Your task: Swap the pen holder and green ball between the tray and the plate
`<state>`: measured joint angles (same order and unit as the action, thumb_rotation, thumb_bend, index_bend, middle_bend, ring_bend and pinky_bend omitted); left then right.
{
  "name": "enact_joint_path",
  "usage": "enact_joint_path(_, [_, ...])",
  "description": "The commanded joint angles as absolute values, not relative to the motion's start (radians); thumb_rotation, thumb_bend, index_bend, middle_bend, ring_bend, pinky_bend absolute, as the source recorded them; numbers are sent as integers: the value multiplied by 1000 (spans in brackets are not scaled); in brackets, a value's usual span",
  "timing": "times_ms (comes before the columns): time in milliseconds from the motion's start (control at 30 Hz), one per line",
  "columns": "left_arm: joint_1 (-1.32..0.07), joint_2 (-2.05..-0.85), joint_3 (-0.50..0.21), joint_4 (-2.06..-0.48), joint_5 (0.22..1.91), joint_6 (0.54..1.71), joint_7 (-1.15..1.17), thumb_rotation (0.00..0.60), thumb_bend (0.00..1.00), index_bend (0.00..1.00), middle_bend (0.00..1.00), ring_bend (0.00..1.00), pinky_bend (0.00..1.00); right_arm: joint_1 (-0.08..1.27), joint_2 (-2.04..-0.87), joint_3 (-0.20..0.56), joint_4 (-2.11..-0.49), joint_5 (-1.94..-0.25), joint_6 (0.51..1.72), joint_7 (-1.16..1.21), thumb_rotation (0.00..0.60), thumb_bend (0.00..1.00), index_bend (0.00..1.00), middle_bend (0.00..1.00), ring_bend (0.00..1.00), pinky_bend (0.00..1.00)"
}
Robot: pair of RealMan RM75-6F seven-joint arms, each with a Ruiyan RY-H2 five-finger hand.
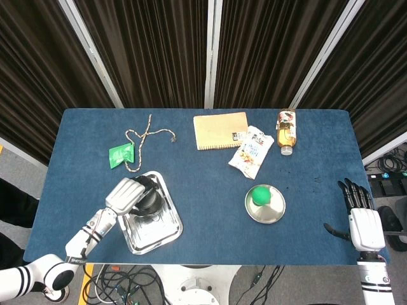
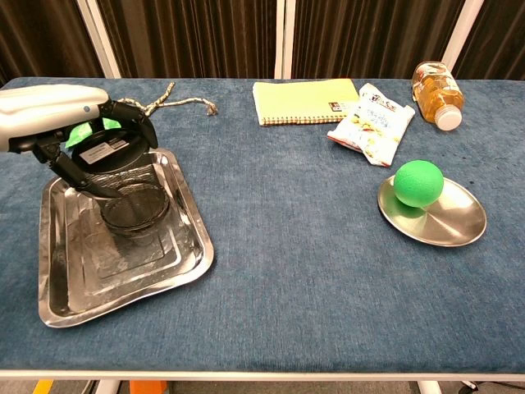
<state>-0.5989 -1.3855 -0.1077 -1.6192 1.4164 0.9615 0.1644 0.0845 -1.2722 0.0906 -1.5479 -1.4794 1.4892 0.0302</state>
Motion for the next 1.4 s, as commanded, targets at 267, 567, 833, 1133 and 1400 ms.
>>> enact_joint_path(267, [-705, -1388, -194, -1611, 1424, 927, 150, 600, 205, 368, 368, 281, 571, 80, -1274, 93, -1542, -1477, 1498, 42, 600, 0, 0, 0, 0, 0])
enact_joint_path(567, [-849, -1484, -251, -1448, 1427, 836, 35, 600, 205, 368, 368, 281, 567, 69, -1271, 98, -1526, -1468, 1512, 68, 600, 0, 0, 0, 0, 0])
enact_joint_path(833, [-946, -1609, -244, -1253, 1439, 785, -37, 600, 205, 367, 368, 281, 546, 66, -1279, 105, -1502, -1448, 1504, 96, 600, 0, 0, 0, 0, 0])
enact_joint_path(1133, [-979, -1691, -209, -1117, 1463, 793, -167, 600, 204, 335, 334, 251, 505, 66, -1287, 109, -1479, -1438, 1496, 122, 600, 0, 0, 0, 0, 0])
enact_joint_path(1400, [-986, -1715, -182, -1067, 1513, 865, -248, 600, 116, 149, 119, 85, 369, 66, -1288, 109, -1475, -1440, 1494, 124, 600, 0, 0, 0, 0, 0])
